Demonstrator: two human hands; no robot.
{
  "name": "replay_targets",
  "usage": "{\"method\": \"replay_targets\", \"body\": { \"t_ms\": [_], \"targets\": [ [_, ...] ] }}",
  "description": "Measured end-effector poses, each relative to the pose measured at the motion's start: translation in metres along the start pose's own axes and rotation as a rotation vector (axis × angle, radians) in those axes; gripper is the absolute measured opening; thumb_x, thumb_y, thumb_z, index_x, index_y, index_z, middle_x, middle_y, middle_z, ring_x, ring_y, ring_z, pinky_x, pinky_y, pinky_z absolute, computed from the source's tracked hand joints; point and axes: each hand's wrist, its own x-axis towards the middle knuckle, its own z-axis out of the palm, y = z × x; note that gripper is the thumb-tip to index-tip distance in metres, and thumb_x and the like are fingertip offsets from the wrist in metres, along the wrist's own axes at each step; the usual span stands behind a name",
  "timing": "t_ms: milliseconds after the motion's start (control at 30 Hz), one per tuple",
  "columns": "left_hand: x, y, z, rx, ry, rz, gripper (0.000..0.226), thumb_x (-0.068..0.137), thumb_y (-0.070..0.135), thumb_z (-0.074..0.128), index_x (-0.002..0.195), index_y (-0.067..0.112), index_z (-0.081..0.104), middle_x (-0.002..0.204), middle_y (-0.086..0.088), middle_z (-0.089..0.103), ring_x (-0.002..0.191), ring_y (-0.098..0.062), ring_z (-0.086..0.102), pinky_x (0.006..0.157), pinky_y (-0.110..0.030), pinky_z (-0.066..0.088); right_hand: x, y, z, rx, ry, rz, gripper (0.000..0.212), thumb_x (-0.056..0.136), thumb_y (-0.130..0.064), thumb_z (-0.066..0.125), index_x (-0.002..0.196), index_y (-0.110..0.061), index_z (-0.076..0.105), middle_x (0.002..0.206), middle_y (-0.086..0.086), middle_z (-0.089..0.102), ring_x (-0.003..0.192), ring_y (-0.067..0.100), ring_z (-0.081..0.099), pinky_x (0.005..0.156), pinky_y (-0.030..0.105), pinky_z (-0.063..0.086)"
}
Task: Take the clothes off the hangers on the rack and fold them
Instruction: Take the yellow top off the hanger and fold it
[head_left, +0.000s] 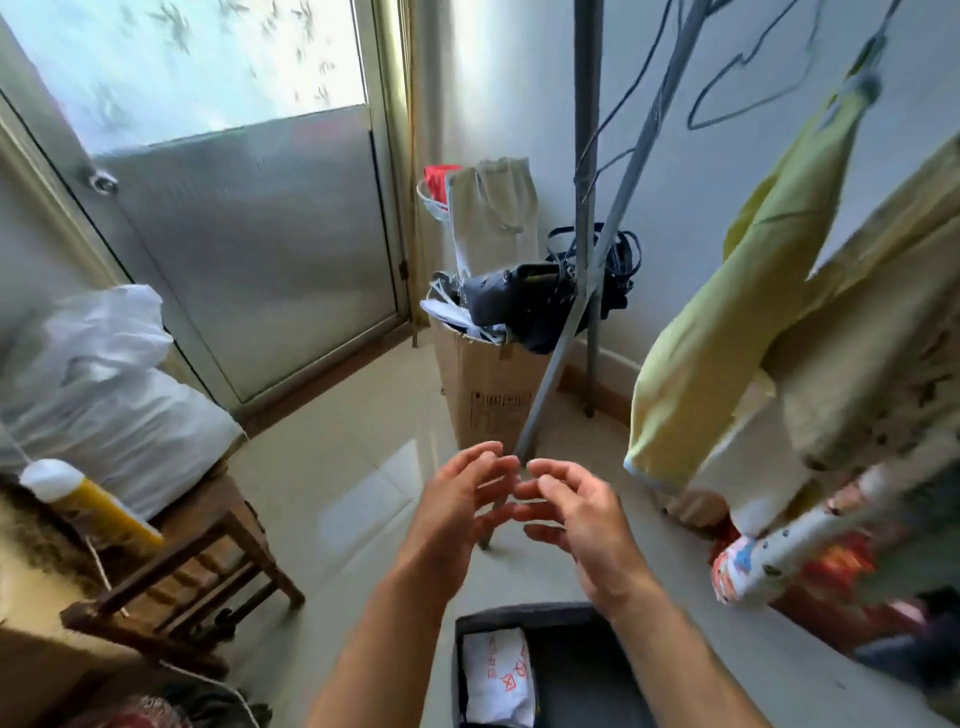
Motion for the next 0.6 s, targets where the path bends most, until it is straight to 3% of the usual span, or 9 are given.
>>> {"method": "replay_targets", "body": {
  "t_ms": [200, 500, 600],
  "targets": [
    [-0.030, 0.068, 0.032, -0.014, -0.148, 0.131, 0.023, 0.101, 0.023, 0.050, 0.119, 0.015, 0.063, 0.105, -0.007, 0.075, 0.097, -0.023, 0.073, 0.095, -0.042, 0.055, -0.022, -0.083, -0.010, 0.062, 0.029, -0.231, 0.018, 0.101, -0.015, 0.049, 0.107, -0.017, 0.065, 0.091, 0.008, 0.074, 0.078, 0.017, 0.072, 0.061, 0.022, 0.053],
    [-0.054, 0.127, 0.077, -0.023, -0.253, 0.281, 0.023, 0.100, 0.019, 0.051, 0.118, 0.013, 0.063, 0.113, -0.013, 0.072, 0.112, -0.032, 0.066, 0.103, -0.048, 0.048, -0.035, -0.150, -0.025, 0.099, 0.080, -0.443, 0.018, 0.099, -0.012, 0.050, 0.101, -0.018, 0.067, 0.089, 0.006, 0.075, 0.072, 0.015, 0.069, 0.062, 0.027, 0.051],
    [-0.058, 0.130, 0.085, -0.006, -0.269, 0.298, 0.022, 0.101, 0.020, 0.050, 0.118, 0.014, 0.063, 0.112, -0.011, 0.073, 0.109, -0.031, 0.067, 0.098, -0.047, 0.050, -0.041, -0.168, -0.035, 0.085, 0.159, -0.504, 0.017, 0.099, -0.010, 0.050, 0.101, -0.016, 0.066, 0.086, 0.006, 0.073, 0.061, 0.011, 0.065, 0.053, 0.022, 0.047]
  ]
}}
